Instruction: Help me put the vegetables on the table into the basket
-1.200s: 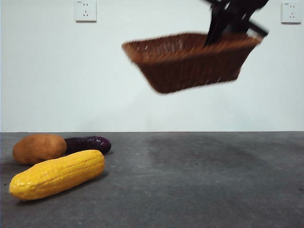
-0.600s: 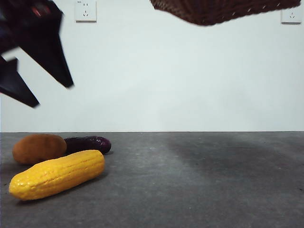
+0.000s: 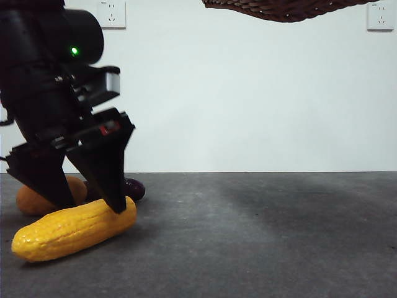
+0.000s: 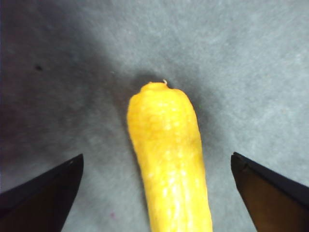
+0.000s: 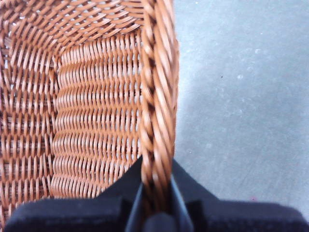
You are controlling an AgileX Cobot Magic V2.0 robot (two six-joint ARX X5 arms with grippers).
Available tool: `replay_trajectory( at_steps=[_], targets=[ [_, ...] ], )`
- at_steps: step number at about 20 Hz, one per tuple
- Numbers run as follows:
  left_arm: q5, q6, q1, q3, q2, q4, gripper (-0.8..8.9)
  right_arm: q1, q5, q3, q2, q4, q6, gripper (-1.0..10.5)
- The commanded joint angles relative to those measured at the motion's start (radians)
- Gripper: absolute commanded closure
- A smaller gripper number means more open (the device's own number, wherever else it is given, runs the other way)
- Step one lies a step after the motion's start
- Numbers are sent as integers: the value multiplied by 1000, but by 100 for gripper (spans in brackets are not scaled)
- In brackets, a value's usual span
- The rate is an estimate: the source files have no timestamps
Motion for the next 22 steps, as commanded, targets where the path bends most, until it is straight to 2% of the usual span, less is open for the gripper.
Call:
replay_trajectory(
  at_steps=[1,2,3,5,7,10,14,16,18,22],
  targets=[
    [-23,-37,-16,0,35,16,221,3,-8,4,-10,15,-6,958],
    [-43,-39,-20,0,47,16,227,3,-8,4,-10,15,-7,958],
    [-51,-40,-23,0,58,15,304,3,-8,4,-10,15,-10,958],
    [-51,-56,-23,0,66,16,535,3,-7,4,-10,15,-14,958],
    [-42,-62,-23,0,65,28,700,3,-7,4,-10,15,-17,958],
    [-39,-81,-23,0,64,34,826,3,-6,4,-10,12,-25,958],
    [-31,-80,-22,0,56,34,822,3,-2,4,-9,-10,-35,958],
    [19,-80,-21,0,27,34,822,3,-2,3,-1,-35,-42,958],
    [40,-80,-22,0,-32,32,822,3,3,2,15,-52,-46,958],
    [36,-79,-22,0,-230,-18,822,3,72,2,66,-61,-46,958]
  ],
)
